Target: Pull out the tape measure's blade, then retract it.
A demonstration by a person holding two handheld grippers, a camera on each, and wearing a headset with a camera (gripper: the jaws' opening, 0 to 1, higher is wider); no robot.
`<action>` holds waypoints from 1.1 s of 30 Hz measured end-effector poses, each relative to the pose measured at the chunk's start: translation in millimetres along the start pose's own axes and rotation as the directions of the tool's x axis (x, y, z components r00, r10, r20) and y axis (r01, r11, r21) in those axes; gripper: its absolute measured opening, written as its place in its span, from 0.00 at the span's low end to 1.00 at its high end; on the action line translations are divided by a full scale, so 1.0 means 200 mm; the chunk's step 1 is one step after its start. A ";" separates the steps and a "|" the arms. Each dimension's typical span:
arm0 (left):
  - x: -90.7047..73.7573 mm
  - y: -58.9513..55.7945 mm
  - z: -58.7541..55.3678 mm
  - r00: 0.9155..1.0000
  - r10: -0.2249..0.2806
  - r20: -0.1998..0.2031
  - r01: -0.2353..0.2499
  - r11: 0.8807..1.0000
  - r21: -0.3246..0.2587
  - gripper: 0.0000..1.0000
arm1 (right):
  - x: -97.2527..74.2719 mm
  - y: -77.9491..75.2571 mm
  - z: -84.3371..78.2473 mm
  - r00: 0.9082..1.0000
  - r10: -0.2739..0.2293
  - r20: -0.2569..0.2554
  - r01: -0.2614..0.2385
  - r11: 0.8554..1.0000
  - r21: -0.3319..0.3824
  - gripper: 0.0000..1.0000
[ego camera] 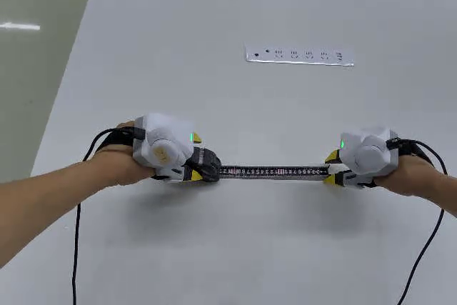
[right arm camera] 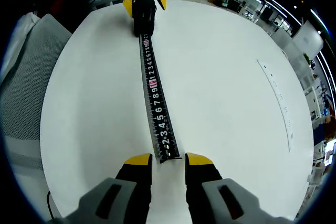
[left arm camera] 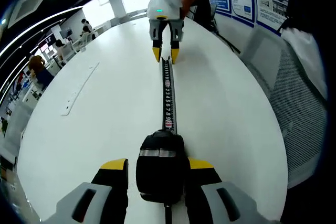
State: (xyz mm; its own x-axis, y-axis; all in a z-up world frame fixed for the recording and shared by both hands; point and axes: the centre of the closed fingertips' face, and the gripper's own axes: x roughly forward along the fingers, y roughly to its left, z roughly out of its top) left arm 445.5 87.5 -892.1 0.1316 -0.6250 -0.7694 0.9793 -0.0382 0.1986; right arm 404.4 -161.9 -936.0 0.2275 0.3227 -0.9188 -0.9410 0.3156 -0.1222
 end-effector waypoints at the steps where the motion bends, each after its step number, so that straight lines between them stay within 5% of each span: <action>1: -0.01 0.00 0.00 1.000 0.003 -0.001 -0.003 1.000 -0.012 0.40 | 0.00 0.01 0.00 1.000 -0.005 0.002 0.005 1.000 0.005 0.25; 11: -0.05 -0.02 -0.03 0.999 0.049 -0.008 -0.049 0.995 -0.087 0.45 | -0.03 0.03 0.00 0.997 -0.068 0.047 0.060 0.986 0.154 0.31; 18: -0.09 -0.01 -0.03 0.995 0.103 -0.005 -0.103 0.980 -0.172 0.49 | -0.07 0.02 0.01 0.990 -0.120 0.076 0.095 0.957 0.275 0.35; 23: -0.09 0.00 -0.03 0.993 0.114 -0.006 -0.113 0.977 -0.182 0.50 | -0.07 0.02 0.01 0.989 -0.126 0.080 0.099 0.954 0.284 0.37; 28: -0.13 0.00 -0.05 0.983 0.182 -0.014 -0.179 0.942 -0.283 0.54 | -0.11 0.03 0.04 0.978 -0.177 0.112 0.118 0.908 0.402 0.42; 33: -0.15 -0.02 -0.05 0.978 0.209 -0.016 -0.202 0.917 -0.343 0.57 | -0.13 0.06 0.05 0.974 -0.196 0.118 0.123 0.884 0.451 0.44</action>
State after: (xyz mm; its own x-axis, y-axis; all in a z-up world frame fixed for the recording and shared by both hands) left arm 440.2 114.9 -876.2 0.3362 -0.6068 -0.7203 0.9245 0.3585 0.1295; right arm 389.7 -158.0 -909.9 0.4351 0.3579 -0.8262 -0.6907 0.7213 -0.0513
